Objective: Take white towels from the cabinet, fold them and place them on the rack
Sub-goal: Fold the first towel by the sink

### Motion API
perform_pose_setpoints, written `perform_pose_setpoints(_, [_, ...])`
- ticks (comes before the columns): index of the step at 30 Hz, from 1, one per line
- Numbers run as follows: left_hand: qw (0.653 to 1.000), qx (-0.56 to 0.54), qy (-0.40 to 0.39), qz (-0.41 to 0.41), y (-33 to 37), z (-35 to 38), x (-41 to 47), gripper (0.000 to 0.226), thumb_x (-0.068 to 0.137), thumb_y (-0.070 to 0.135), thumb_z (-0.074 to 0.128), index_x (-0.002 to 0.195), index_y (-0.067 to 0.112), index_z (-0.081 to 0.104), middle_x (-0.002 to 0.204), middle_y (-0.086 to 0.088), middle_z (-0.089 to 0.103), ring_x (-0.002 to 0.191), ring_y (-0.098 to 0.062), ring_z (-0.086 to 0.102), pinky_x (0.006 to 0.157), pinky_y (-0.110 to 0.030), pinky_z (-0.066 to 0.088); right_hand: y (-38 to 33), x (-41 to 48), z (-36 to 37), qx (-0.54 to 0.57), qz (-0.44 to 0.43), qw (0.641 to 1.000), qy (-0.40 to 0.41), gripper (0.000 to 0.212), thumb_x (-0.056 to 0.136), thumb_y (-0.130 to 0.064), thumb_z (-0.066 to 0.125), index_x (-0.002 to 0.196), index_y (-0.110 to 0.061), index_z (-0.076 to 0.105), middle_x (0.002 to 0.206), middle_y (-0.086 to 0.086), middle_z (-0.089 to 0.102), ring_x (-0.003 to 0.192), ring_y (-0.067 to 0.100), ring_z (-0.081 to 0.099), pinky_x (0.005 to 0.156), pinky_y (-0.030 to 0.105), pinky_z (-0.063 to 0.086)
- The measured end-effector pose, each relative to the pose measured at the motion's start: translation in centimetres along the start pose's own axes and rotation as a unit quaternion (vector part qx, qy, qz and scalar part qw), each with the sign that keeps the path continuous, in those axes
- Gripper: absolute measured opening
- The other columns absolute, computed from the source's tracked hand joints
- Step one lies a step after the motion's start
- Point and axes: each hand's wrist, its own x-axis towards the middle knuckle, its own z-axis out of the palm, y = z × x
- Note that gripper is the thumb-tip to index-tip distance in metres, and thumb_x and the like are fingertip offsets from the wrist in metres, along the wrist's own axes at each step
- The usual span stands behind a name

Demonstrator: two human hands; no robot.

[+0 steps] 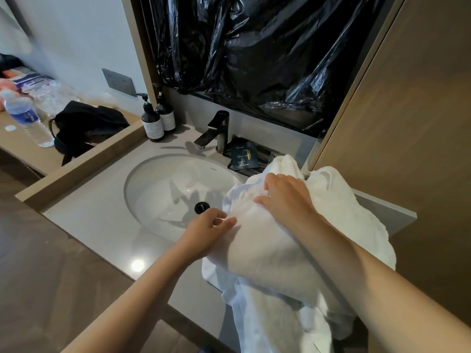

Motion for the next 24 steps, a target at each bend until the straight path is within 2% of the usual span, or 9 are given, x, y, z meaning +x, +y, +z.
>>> perform_pose_setpoints(4, [0.999,-0.027,-0.019,-0.025,1.4,1.2,2.8,0.049,0.092,0.047,0.057,0.126,0.011,0.057,0.111,0.000,0.059,0.102,-0.018,0.056,0.084,-0.026,0.039,3.1,-2.4,-1.5,-0.068,0.027,0.997,-0.025,0.037,0.094,-0.049,0.053,0.105,-0.016,0.065,0.104,0.006,0.063,0.098,0.025,0.056,0.079,0.035,0.035])
perform_pose_setpoints(7, [0.999,-0.036,0.001,-0.021,2.3,1.4,4.0,0.056,0.090,0.047,0.061,0.134,0.015,0.050,0.125,-0.005,0.059,0.104,-0.018,0.055,0.090,-0.029,0.042,4.8,-4.3,-2.2,-0.066,0.034,0.997,-0.005,0.035,0.096,-0.048,0.048,0.106,-0.021,0.067,0.107,0.005,0.061,0.101,0.025,0.052,0.085,0.038,0.035])
perform_pose_setpoints(10, [0.999,0.012,0.036,0.019,2.8,1.3,4.6,0.047,0.088,0.045,0.064,0.128,0.022,0.057,0.127,-0.008,0.054,0.102,-0.018,0.055,0.091,-0.030,0.044,6.3,-5.5,-2.6,-0.052,0.039,0.998,-0.003,0.036,0.097,-0.049,0.044,0.114,-0.024,0.064,0.112,0.003,0.060,0.107,0.025,0.050,0.087,0.038,0.032])
perform_pose_setpoints(13, [0.999,-0.001,0.043,0.016,3.1,1.1,4.6,0.044,0.086,0.046,0.066,0.125,0.027,0.057,0.124,-0.005,0.051,0.103,-0.018,0.054,0.091,-0.032,0.046,7.2,-6.4,-2.6,-0.028,0.032,0.999,-0.017,0.038,0.098,-0.049,0.043,0.120,-0.024,0.060,0.115,0.000,0.059,0.110,0.024,0.049,0.089,0.037,0.029])
perform_pose_setpoints(16, [0.998,-0.026,0.061,0.020,3.2,1.1,4.5,0.035,0.085,0.041,0.069,0.113,0.021,0.065,0.117,-0.002,0.057,0.101,-0.019,0.059,0.087,-0.032,0.048,7.7,-6.9,-2.4,-0.001,0.011,1.000,-0.024,0.035,0.099,-0.047,0.043,0.119,-0.024,0.058,0.112,-0.001,0.059,0.106,0.024,0.050,0.090,0.036,0.029])
perform_pose_setpoints(18, [0.996,-0.076,0.052,-0.005,3.2,1.1,4.4,0.037,0.083,0.039,0.073,0.109,0.015,0.064,0.107,-0.002,0.063,0.096,-0.020,0.063,0.081,-0.032,0.052,7.8,-7.0,-2.2,0.014,-0.002,1.000,-0.025,0.031,0.100,-0.045,0.042,0.113,-0.023,0.059,0.106,-0.003,0.060,0.101,0.023,0.052,0.089,0.035,0.029])
perform_pose_setpoints(22, [0.995,-0.101,-0.001,-0.017,3.1,0.9,4.6,0.038,0.085,0.036,0.072,0.095,0.000,0.066,0.080,-0.007,0.064,0.066,-0.017,0.056,0.061,-0.024,0.044,7.9,-7.3,-2.3,0.048,-0.032,0.998,0.003,0.026,0.101,-0.035,0.043,0.092,-0.016,0.058,0.086,-0.003,0.064,0.085,0.024,0.055,0.083,0.034,0.030])
perform_pose_setpoints(24, [0.991,-0.129,-0.006,-0.028,3.4,0.5,4.7,0.041,0.087,0.042,0.068,0.099,0.003,0.064,0.076,-0.003,0.061,0.058,-0.014,0.050,0.053,-0.020,0.041,8.0,-7.2,-2.9,0.087,-0.049,0.994,0.054,0.029,0.101,-0.032,0.046,0.084,-0.012,0.058,0.077,-0.001,0.063,0.073,0.026,0.051,0.074,0.033,0.028])
